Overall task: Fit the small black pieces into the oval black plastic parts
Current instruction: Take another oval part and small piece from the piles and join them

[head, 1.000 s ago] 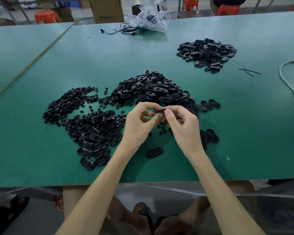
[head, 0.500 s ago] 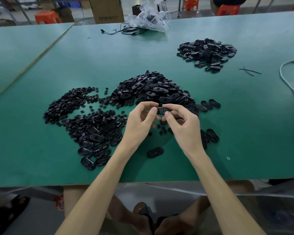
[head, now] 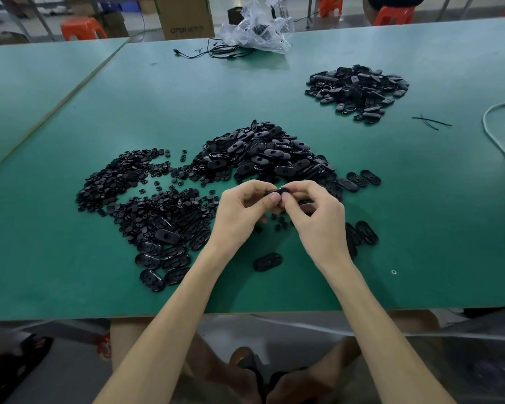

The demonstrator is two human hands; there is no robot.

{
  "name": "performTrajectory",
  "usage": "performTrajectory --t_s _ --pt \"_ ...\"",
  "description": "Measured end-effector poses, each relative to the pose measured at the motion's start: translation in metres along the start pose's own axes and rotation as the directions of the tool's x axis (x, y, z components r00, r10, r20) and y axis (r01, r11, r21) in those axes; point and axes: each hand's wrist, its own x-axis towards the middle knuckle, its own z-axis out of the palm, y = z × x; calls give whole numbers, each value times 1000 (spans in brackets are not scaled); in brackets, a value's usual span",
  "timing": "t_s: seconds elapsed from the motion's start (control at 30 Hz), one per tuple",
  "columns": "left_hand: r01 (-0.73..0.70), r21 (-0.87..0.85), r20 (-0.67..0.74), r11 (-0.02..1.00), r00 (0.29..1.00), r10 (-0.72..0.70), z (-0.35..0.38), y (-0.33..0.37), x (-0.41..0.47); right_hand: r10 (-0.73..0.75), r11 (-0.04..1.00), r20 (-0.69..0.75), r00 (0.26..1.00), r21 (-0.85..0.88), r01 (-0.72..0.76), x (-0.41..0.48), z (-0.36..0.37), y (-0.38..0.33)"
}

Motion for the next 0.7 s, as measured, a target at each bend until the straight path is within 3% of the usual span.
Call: performTrajectory --t_s 0.7 --pt "-12 51 -10 999 1000 13 3 2 -3 -77 988 -32 997 -134 72 -1 0 -4"
